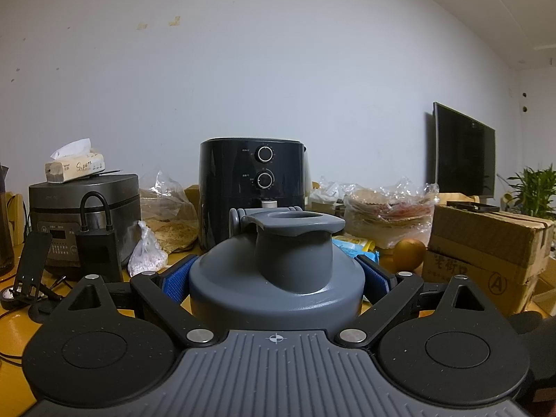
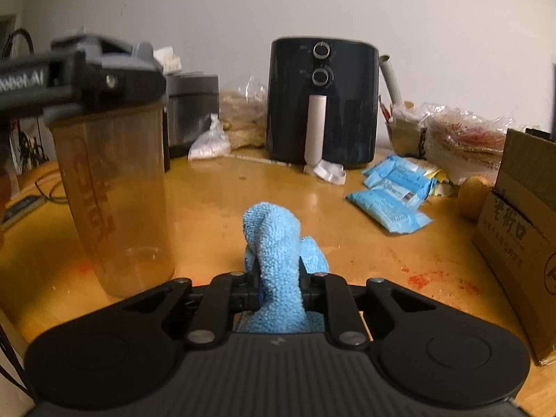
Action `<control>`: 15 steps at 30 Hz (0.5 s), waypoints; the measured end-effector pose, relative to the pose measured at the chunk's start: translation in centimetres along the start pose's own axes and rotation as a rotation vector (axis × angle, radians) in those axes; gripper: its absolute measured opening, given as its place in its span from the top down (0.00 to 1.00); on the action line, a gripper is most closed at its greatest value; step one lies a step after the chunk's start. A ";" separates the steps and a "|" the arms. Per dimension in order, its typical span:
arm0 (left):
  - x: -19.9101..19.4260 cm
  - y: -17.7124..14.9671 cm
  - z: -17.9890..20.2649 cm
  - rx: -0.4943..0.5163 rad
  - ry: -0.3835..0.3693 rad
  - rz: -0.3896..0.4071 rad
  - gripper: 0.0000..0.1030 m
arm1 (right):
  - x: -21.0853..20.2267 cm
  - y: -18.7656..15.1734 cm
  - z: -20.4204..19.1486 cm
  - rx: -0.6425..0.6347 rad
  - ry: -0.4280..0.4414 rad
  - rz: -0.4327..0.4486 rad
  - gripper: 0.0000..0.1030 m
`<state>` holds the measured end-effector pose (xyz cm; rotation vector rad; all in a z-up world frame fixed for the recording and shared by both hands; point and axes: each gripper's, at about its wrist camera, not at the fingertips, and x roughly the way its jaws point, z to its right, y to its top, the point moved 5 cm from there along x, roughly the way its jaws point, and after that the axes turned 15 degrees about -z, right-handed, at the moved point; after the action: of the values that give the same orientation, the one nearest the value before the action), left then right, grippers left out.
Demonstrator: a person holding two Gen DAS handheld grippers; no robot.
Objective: Clean container
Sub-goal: 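Lift the blue cloth with the right gripper toward the held shaker bottle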
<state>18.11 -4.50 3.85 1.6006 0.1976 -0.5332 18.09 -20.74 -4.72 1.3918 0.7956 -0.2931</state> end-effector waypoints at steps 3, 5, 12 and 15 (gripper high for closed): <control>0.0 0.0 0.0 0.000 -0.001 0.002 0.08 | -0.8 0.1 0.1 0.009 0.012 0.046 0.93; 0.0 0.0 0.0 0.001 -0.001 0.004 0.08 | -1.4 0.2 0.2 0.013 0.019 0.074 0.93; 0.0 -0.1 0.0 0.005 -0.005 0.007 0.08 | -2.9 0.3 0.2 0.009 0.053 0.171 0.93; 0.0 0.0 0.0 0.005 -0.005 0.007 0.08 | -3.6 0.4 0.2 0.013 0.058 0.207 0.93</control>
<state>18.06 -4.48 3.83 1.6040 0.1873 -0.5324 15.85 -21.82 -2.12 1.4867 0.6914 -0.0978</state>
